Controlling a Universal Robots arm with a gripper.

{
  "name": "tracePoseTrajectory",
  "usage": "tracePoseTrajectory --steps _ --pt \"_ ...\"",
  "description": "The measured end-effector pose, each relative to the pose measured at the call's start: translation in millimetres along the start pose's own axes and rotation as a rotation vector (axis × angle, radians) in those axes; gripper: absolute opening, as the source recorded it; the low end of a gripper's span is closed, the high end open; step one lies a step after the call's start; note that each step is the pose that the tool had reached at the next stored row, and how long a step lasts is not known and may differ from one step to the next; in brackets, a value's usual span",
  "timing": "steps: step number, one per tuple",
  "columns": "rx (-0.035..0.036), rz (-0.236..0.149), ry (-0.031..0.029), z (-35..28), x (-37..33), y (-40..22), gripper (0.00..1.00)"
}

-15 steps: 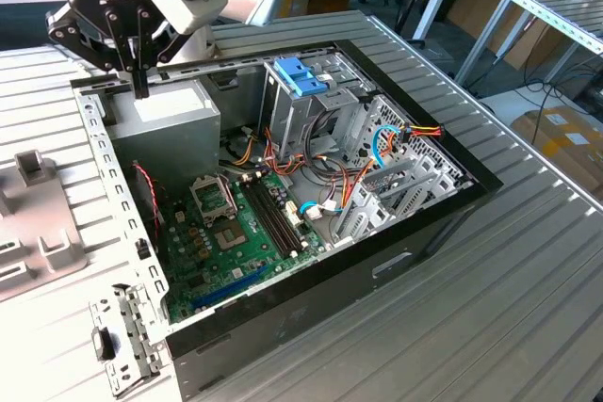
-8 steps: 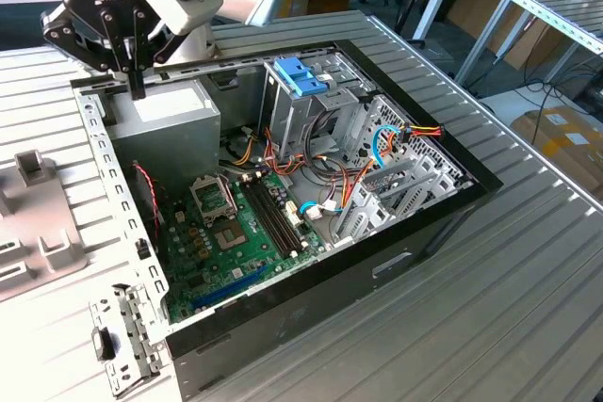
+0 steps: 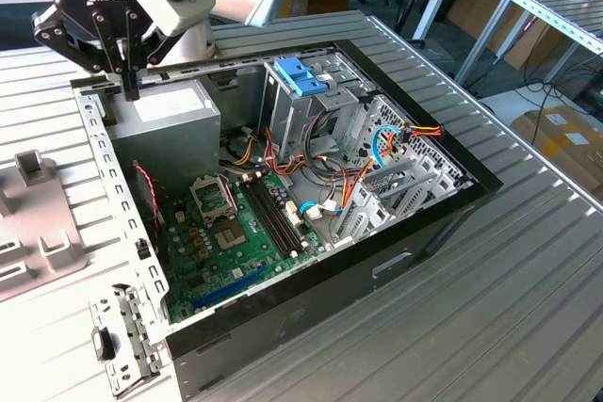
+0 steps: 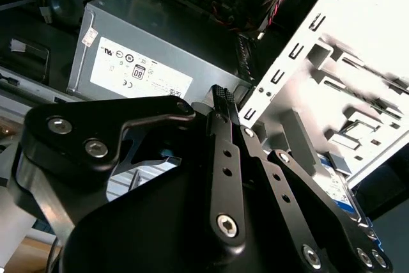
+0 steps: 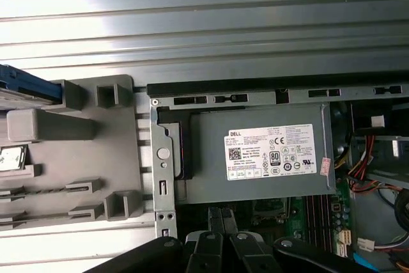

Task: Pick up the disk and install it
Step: 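Reach for the disk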

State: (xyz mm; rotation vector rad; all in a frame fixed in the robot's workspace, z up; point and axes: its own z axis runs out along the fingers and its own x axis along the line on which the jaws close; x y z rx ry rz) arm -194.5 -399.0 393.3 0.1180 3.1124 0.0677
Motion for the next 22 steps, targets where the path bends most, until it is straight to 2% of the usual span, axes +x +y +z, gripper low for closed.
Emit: tracePoseTrajectory --steps 10,22 --pt "0.0 0.0 0.0 -0.2 6.4 -0.5 0.11" --pt "0.0001 0.0 0.0001 -0.5 17.5 -1.3 0.11"
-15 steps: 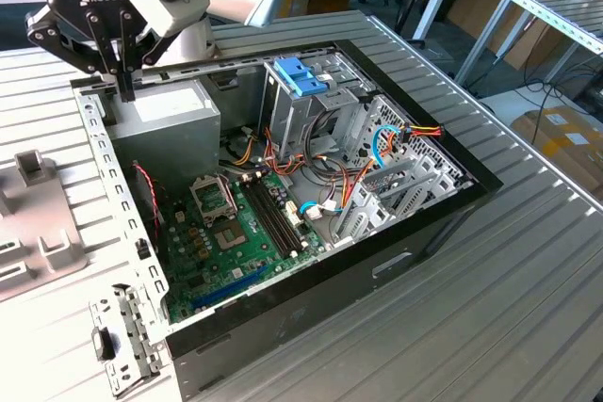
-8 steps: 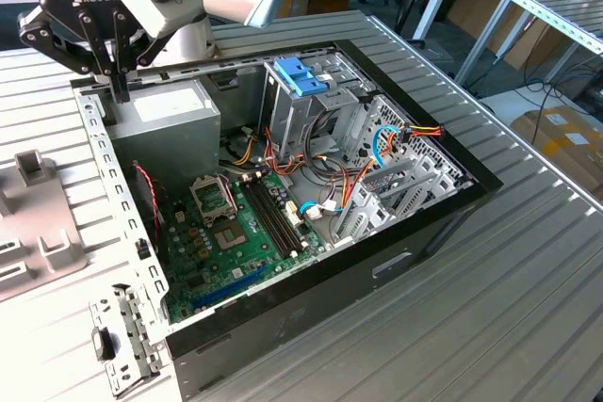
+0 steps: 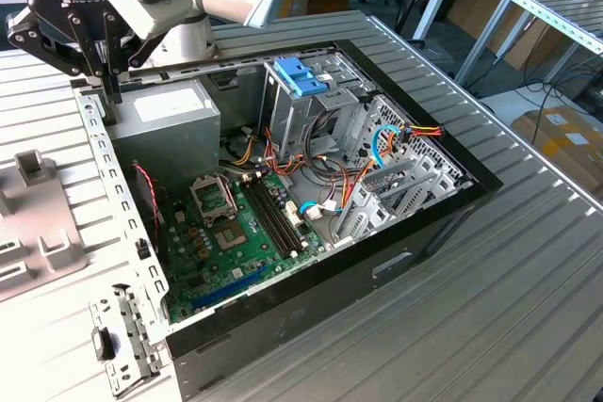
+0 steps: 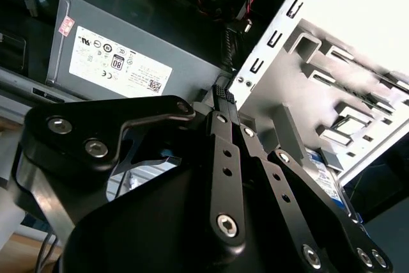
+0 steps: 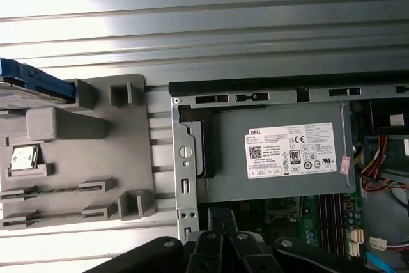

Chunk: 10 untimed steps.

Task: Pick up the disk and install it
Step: 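Reach for the disk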

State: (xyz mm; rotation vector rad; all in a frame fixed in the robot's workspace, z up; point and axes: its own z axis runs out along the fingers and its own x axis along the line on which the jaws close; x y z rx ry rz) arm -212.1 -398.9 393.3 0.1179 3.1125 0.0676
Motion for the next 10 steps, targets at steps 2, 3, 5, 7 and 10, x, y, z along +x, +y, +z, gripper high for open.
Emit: tracePoseTrajectory --steps 2,3,5,7,10 --pt "0.0 0.0 0.0 0.0 2.2 -0.2 0.11" --pt "0.0 0.0 0.0 -0.1 3.0 -0.2 0.11" --pt "0.0 0.0 0.0 -0.1 4.6 -0.3 0.11" --pt "-0.0001 0.0 -0.0001 -0.1 6.0 -0.5 0.11" --pt "-0.0001 0.0 0.0 -0.2 8.0 -0.6 0.11"
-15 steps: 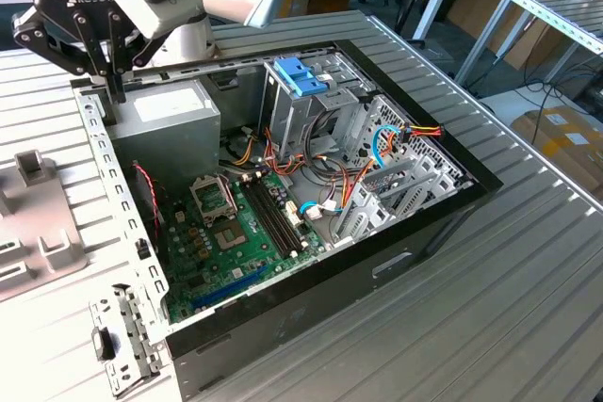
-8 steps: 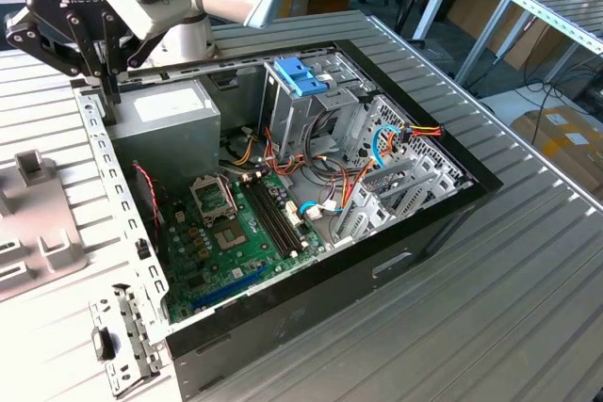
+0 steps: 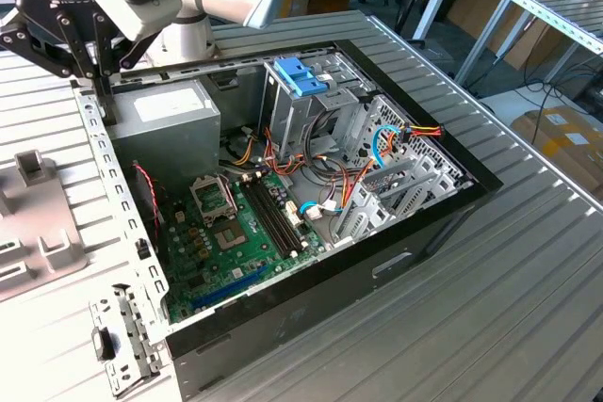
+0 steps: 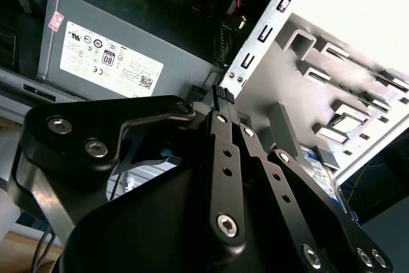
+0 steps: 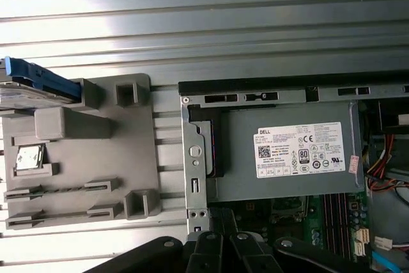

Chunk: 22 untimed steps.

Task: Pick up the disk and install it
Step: 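Reach for the disk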

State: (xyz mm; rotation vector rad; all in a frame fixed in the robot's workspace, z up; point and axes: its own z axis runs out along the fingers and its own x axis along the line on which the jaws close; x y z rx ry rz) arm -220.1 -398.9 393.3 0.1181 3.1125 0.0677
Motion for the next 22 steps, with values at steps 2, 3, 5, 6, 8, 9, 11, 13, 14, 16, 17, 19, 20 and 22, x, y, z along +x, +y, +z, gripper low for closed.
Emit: tracePoseTrajectory --steps 2,3,5,6,8,9,11,13,14,16,17,19,20,22 --pt "0.0 0.0 0.0 0.0 1.3 -0.1 0.11" --pt "0.0001 0.0 0.0 -0.1 2.1 -0.2 0.11" --pt "0.0 0.0 0.0 -0.1 3.3 -0.3 0.11" --pt "0.0 0.0 0.0 -0.1 3.7 -0.3 0.11" --pt "0.0 0.0 0.0 -0.1 4.6 -0.4 0.11" --pt "0.0 0.0 0.0 -0.2 5.0 -0.4 0.11" --pt "0.0 0.0 0.0 -0.2 6.3 -0.5 0.11" --pt "0.0 0.0 0.0 -0.2 7.5 -0.6 0.11" --pt "0.0001 0.0 0.0 -0.3 8.0 -0.6 0.11" --pt "0.0 0.0 0.0 -0.3 9.4 -0.7 0.11" --pt "0.0001 0.0 0.0 -0.3 9.9 -0.8 0.11" --pt "0.0 0.0 0.0 -0.3 11.5 -0.9 0.11" --pt "0.0 0.0 0.0 -0.4 12.4 -1.0 0.11" --pt "0.0 0.0 0.0 -0.4 13.5 -1.0 0.11"
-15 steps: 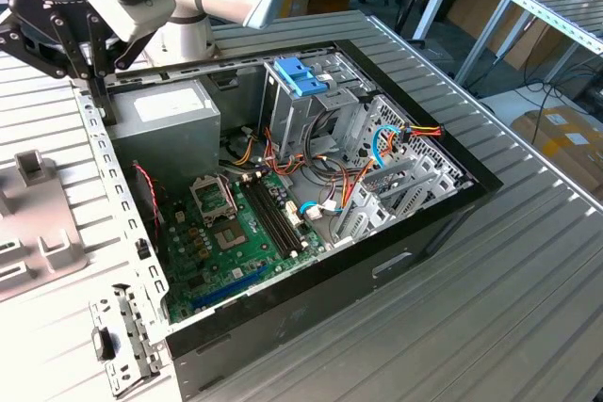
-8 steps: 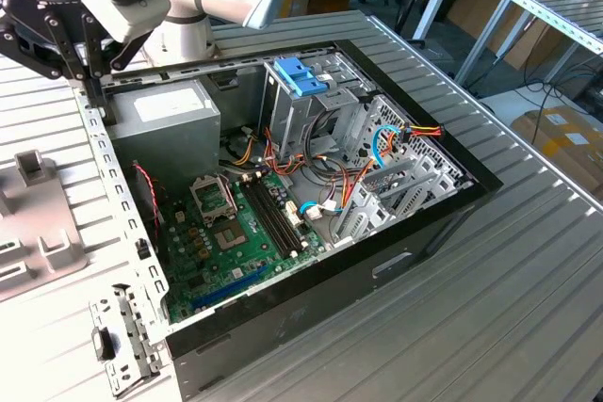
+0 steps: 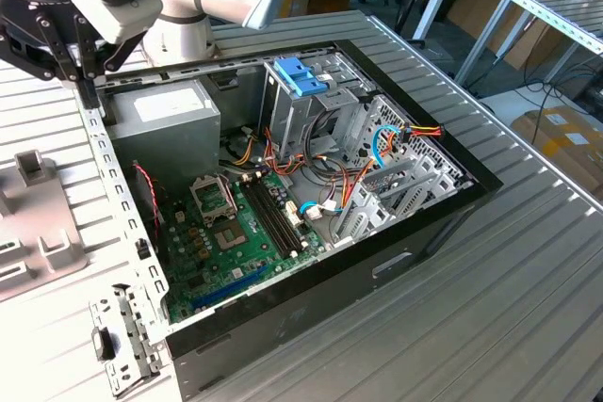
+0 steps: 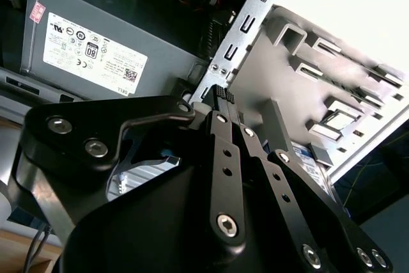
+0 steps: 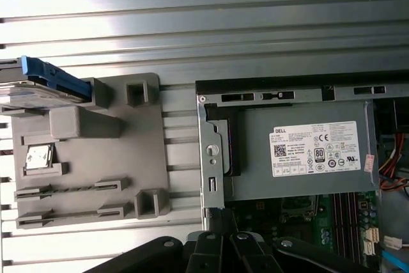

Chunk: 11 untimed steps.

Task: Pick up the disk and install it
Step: 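Reach for the disk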

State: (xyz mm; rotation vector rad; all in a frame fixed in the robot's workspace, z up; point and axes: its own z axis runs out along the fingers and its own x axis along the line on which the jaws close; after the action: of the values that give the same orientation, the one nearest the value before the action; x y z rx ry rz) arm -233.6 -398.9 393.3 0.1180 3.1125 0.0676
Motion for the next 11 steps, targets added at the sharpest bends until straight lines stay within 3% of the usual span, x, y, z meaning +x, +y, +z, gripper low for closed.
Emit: tracePoseTrajectory --steps 11 --pt "0.0 0.0 0.0 -0.2 8.1 -0.6 0.11"
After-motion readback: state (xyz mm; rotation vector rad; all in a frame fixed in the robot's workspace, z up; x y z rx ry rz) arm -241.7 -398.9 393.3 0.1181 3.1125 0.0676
